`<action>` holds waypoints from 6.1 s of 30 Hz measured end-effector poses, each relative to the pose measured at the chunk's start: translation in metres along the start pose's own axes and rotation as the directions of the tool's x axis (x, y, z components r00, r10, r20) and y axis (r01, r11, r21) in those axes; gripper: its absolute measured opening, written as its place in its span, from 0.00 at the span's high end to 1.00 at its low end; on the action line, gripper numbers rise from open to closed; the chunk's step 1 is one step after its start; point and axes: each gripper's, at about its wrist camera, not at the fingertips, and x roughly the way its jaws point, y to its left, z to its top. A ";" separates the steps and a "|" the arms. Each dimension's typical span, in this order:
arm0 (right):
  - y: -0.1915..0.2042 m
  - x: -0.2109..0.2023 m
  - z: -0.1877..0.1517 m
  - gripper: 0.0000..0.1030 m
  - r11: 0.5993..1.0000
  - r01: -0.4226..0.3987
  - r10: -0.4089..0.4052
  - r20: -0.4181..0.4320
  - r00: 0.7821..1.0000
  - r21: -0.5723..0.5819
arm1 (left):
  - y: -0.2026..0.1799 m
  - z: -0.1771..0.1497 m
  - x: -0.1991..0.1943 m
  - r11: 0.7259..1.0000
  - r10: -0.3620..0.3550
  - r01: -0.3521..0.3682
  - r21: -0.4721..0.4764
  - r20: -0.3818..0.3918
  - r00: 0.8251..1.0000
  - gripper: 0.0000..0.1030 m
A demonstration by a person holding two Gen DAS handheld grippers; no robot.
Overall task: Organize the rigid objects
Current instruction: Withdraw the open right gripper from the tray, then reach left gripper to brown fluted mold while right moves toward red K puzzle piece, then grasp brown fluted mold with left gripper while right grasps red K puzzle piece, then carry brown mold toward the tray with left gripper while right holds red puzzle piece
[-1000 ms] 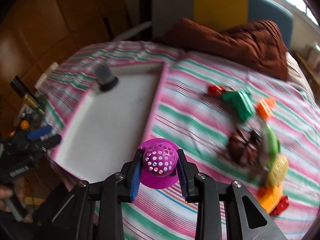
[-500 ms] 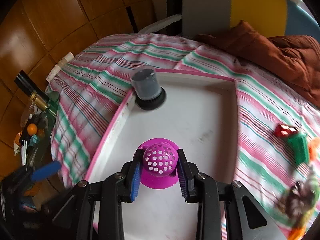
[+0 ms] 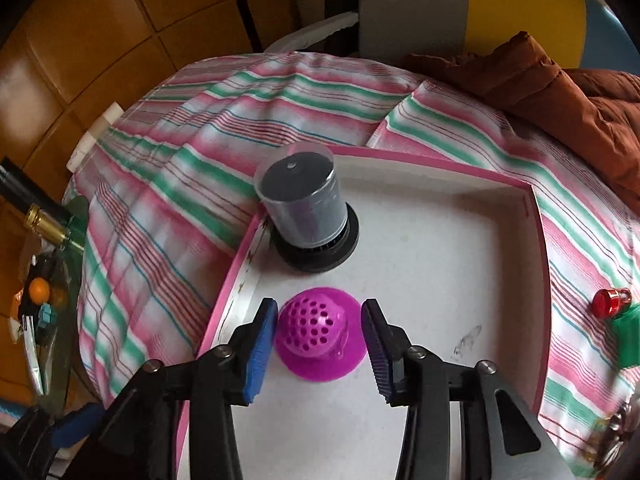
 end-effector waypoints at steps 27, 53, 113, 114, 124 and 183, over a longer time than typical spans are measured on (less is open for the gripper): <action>-0.014 -0.088 -0.056 0.21 1.000 0.013 -0.016 0.184 0.983 0.021 | -0.024 -0.004 -0.015 0.996 0.019 -0.021 0.081 0.029 0.999 0.42; -0.158 -0.183 -0.111 0.06 0.946 0.201 -0.269 0.270 0.924 0.256 | -0.080 -0.002 -0.013 0.976 -0.092 0.089 0.197 0.007 0.996 0.42; -0.365 -0.222 -0.227 0.02 0.520 0.068 -0.396 0.170 0.902 0.852 | -0.344 0.027 0.129 0.846 -0.228 0.303 0.439 -0.215 0.949 0.62; -0.365 -0.221 -0.226 0.02 0.526 0.071 -0.390 0.166 0.905 0.848 | -0.343 0.027 0.130 0.837 -0.238 0.307 0.452 -0.204 0.950 0.64; -0.365 -0.209 -0.225 0.02 0.531 0.134 -0.384 0.096 0.918 0.837 | -0.322 0.010 0.104 0.801 -0.308 0.371 0.471 -0.207 0.929 0.78; -0.307 -0.151 -0.224 0.66 0.703 0.514 -0.448 -0.255 0.857 0.492 | -0.259 -0.058 0.034 0.760 -0.373 0.433 0.485 -0.220 0.901 0.78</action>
